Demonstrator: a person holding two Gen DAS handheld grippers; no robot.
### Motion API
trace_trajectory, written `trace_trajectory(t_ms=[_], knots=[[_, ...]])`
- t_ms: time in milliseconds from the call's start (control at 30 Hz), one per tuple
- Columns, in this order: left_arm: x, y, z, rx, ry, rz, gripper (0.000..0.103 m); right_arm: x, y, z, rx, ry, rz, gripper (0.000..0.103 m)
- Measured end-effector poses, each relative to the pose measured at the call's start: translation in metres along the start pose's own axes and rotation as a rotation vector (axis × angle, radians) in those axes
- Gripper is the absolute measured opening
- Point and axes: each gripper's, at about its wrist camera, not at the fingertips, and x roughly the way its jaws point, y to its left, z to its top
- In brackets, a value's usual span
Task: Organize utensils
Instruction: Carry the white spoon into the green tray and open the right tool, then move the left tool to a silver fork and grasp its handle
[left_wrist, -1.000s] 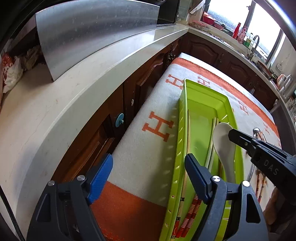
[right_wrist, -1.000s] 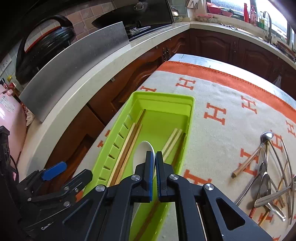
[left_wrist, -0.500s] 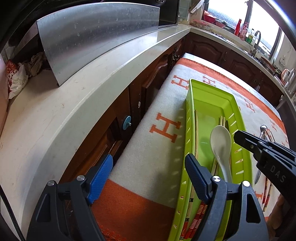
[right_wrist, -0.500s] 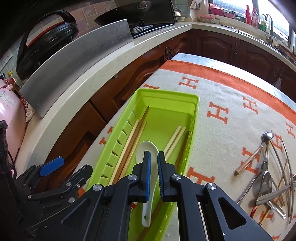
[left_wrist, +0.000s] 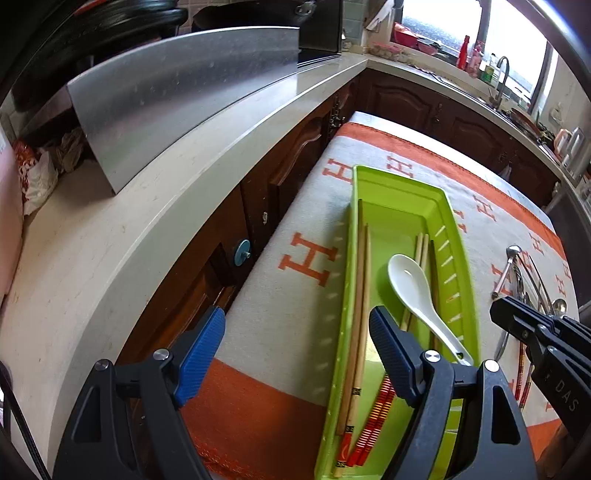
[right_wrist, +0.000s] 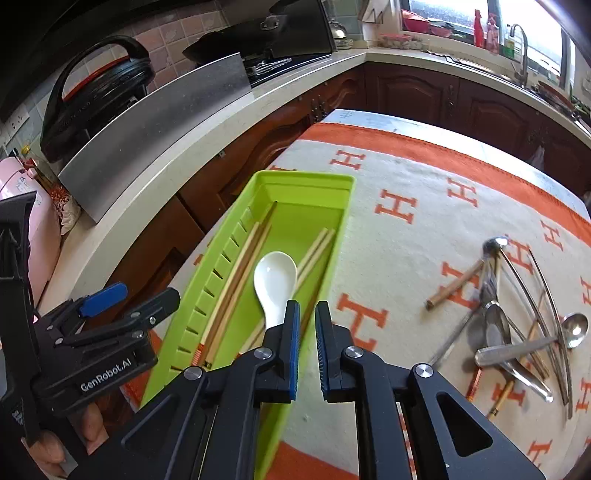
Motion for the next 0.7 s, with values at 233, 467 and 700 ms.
trace_trajectory(t_ms=[233,467,700], knots=[[-0.011,-0.027,-0.003,0.056,-0.001,-0.010,0.079,-0.027,-0.047,-0.020,0.081,-0.013,-0.017,0.009],[-0.020,-0.069,-0.010,0.144,0.014,-0.039,0.079,-0.052,-0.098,-0.040,0.181,-0.044,-0.037,0.016],[-0.028,-0.114,-0.017,0.219,0.026,-0.119,0.079,-0.074,-0.147,-0.058,0.260,-0.083,-0.069,0.018]])
